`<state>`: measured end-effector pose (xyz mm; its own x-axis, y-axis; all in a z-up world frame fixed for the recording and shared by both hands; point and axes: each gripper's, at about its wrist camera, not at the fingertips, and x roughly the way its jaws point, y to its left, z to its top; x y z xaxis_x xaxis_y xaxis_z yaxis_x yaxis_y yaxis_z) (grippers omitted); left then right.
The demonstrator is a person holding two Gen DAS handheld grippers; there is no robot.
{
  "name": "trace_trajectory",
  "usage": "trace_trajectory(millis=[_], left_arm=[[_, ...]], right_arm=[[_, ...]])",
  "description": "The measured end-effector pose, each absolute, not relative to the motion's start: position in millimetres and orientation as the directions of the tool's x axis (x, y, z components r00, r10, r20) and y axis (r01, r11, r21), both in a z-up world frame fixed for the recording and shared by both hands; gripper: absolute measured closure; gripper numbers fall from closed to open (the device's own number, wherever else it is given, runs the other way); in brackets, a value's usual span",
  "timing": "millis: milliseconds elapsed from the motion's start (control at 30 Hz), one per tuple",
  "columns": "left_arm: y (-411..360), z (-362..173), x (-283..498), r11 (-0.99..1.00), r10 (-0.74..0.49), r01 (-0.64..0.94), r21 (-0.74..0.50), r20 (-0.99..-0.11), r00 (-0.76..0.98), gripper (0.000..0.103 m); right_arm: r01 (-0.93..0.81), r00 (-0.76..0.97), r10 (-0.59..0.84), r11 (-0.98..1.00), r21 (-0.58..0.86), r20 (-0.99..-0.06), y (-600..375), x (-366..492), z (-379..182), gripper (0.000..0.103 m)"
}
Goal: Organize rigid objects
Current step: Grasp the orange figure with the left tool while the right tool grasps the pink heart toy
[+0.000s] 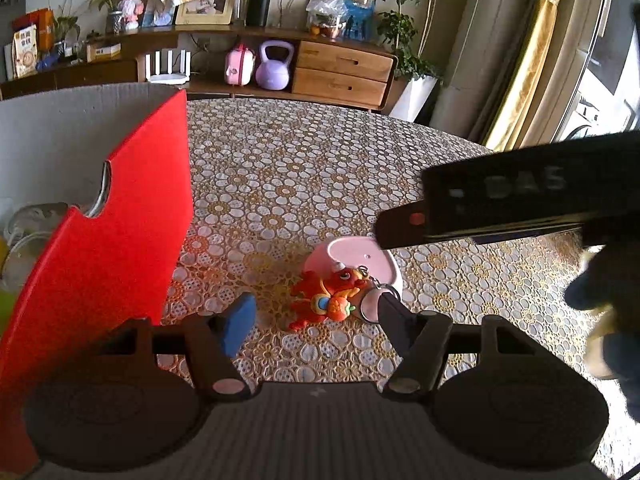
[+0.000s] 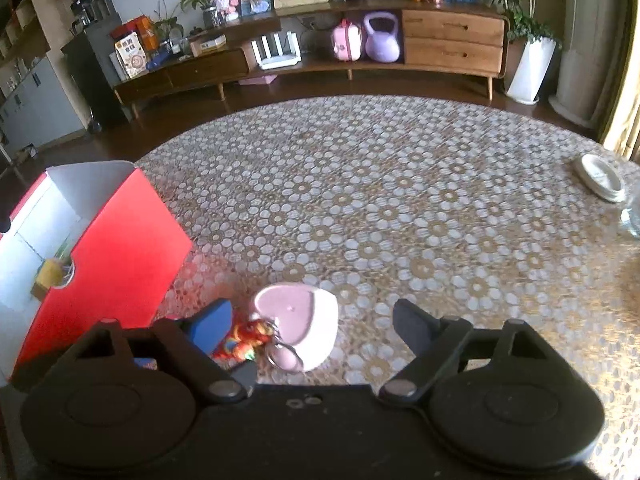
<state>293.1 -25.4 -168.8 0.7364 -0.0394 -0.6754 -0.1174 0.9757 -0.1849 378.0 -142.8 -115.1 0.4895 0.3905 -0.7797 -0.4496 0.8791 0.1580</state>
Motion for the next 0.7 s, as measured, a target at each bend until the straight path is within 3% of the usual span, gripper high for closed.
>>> trace_trajectory(millis=[367,433,633,700], left_arm=[[-12,-183,306,0.959,-0.089,-0.122,-0.255,-0.682,0.726,0.037],[-12,-183,306,0.964,-0.077,-0.121,-0.238,-0.679,0.730,0.048],[-16,-185,305,0.974,-0.093,-0.073,-0.216,-0.669,0.737,0.070],[-22,-185,305,0.981,-0.080,-0.058,-0.183,-0.667,0.741,0.070]], right_arm=[[-0.386,0.435,0.312,0.912,0.138,-0.845,-111,396,-148,0.023],[-0.383,0.437,0.298,0.915,0.124,-0.849,-107,395,-151,0.023],[-0.387,0.434,0.261,0.918,0.083,-0.862,-95,395,-155,0.021],[-0.395,0.441,0.245,0.917,0.059,-0.863,-91,393,-157,0.022]])
